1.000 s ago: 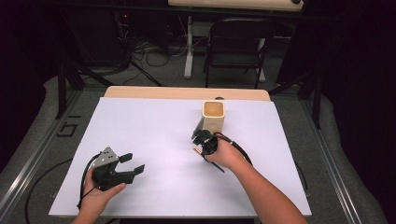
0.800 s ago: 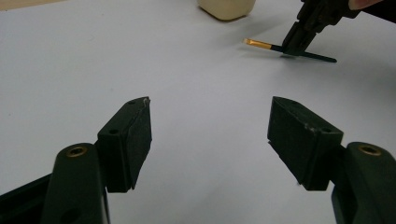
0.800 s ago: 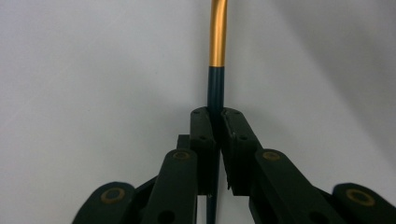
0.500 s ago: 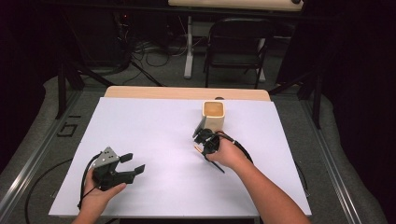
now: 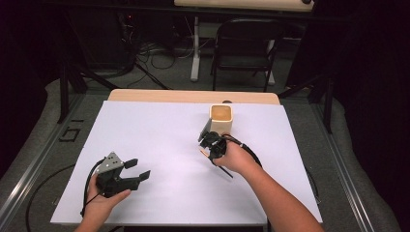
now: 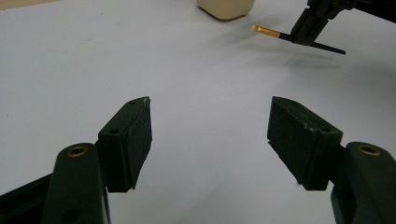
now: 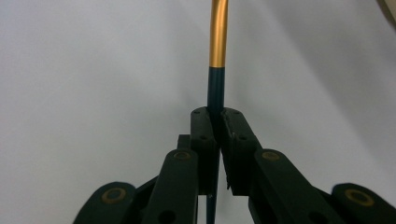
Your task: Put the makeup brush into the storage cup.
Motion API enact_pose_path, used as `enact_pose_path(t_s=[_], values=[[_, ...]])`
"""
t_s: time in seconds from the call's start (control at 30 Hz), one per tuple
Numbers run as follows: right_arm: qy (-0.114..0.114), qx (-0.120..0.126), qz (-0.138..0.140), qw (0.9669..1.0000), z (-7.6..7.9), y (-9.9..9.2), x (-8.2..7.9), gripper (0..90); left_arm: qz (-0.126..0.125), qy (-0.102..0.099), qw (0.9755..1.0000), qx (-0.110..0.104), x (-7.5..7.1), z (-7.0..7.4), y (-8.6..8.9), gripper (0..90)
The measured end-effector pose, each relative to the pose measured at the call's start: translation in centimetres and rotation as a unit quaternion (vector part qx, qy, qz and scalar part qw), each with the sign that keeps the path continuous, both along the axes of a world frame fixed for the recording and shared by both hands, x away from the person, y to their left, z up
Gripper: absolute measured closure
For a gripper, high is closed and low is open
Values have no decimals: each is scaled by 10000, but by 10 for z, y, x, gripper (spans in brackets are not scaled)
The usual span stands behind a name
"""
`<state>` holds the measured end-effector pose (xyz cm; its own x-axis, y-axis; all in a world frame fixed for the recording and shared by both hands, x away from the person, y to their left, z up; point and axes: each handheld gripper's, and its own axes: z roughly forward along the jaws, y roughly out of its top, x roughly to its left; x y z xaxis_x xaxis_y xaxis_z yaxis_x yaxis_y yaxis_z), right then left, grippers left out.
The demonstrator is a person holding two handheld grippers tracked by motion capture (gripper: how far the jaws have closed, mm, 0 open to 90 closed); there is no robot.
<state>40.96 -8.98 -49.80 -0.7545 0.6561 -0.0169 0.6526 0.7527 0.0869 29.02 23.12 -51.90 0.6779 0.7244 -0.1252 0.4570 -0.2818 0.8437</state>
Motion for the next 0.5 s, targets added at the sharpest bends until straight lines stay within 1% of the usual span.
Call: enact_pose_path(t_s=[0.03,0.07,0.1,0.13,0.17,0.23,0.3,0.33,0.37,0.4,0.43,0.47,0.5], values=[[-84,100,12,9999,-1,0,-1,838,2,4,10000,-1,0,0,0,310],[-45,120,-27,9999,1,0,-1,838,0,2,10000,4,0,0,0,310],[-36,109,-4,9999,3,0,-1,838,1,3,10000,2,0,0,0,310],[-56,193,4,9998,3,0,-2,838,8,1,10000,10,0,0,0,310],[-57,155,9,9999,4,0,-2,838,12,1,10000,8,0,0,0,310],[-117,216,6,9997,4,0,-3,838,20,6,10000,10,0,0,0,310],[-72,243,-13,9997,7,-1,-3,838,8,5,10000,8,0,0,-1,310],[-124,301,-1,9995,7,-2,-3,838,8,5,10000,8,0,0,-1,310],[-101,332,-7,9994,8,-3,-3,838,6,7,10000,18,0,0,-1,310],[-139,382,-18,9992,9,-4,-3,838,6,8,10000,12,0,0,-1,311],[-139,382,-18,9992,9,-4,-3,838,6,8,10000,12,0,0,-1,312],[-165,485,-41,9987,13,-5,-4,838,16,12,10000,34,0,0,-2,311],[-237,438,6,9988,15,-6,-4,838,11,19,10000,42,0,0,-2,312]])
